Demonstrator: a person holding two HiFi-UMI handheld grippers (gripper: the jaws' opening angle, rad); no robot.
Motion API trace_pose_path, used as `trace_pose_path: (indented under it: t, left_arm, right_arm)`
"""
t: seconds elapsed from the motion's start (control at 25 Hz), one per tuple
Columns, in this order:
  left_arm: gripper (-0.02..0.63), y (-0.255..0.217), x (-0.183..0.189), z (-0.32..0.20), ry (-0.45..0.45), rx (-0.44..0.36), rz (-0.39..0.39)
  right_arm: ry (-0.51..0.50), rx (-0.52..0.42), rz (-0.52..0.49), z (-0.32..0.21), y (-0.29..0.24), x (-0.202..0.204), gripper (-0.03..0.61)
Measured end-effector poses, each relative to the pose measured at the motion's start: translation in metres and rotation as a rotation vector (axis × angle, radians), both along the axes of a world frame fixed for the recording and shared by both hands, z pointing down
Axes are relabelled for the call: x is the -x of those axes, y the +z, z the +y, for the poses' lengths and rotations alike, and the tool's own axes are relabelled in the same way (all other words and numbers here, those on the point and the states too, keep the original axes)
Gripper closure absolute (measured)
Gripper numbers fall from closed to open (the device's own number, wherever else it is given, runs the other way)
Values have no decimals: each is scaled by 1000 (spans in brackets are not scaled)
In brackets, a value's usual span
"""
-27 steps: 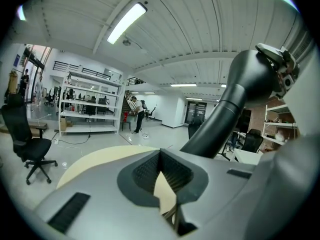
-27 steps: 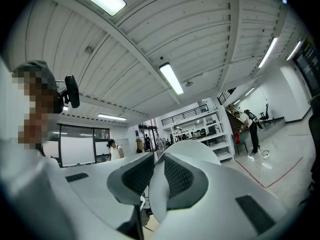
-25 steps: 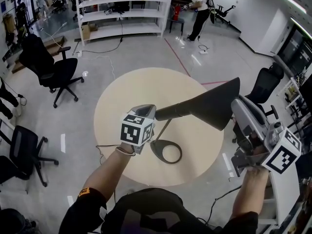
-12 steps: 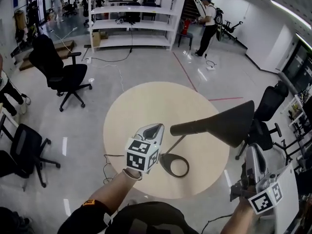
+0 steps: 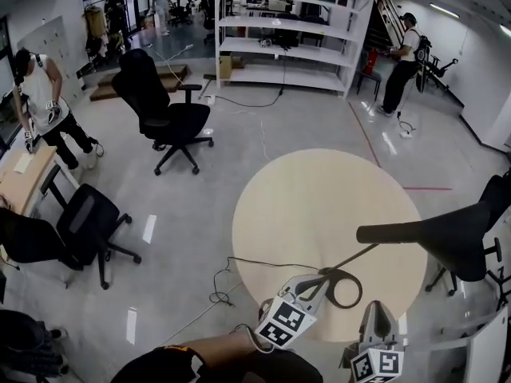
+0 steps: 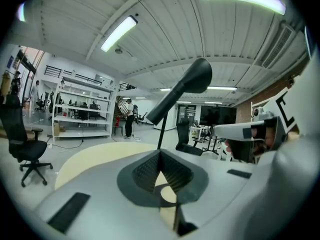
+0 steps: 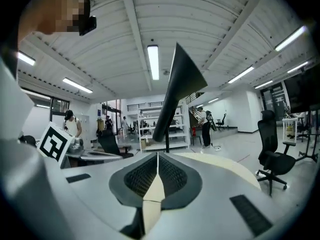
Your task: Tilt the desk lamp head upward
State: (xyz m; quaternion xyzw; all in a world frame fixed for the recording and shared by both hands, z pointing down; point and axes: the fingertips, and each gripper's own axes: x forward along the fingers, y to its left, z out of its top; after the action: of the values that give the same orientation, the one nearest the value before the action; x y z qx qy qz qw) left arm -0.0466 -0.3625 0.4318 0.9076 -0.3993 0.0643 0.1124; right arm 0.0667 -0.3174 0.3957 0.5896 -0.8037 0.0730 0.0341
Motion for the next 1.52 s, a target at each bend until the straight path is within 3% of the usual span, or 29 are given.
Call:
trace_pose_path:
  t: [0.16, 0.36, 0.68, 0.84, 1.16, 1.52]
  left_arm:
    - [568, 35, 13, 30, 26, 67, 2]
    - [568, 68, 21, 44, 39, 121, 28]
    - [568, 64, 24, 65, 27, 100, -5]
    - [568, 58, 17, 88, -4, 73, -12]
    - [568, 53, -45, 177, -75, 48, -9]
    - [568, 58, -128, 336, -204, 75, -43]
  right_arm:
    - [21, 75, 28, 13, 35, 35, 561]
    - [41, 144, 38, 17, 75, 50, 561]
    - [64, 192, 72, 44, 79, 46, 561]
    - [37, 156, 84, 66, 75, 39, 561]
    - [23, 100, 92, 160, 68, -31, 561]
    - [-53, 74, 54, 308, 83, -128, 561]
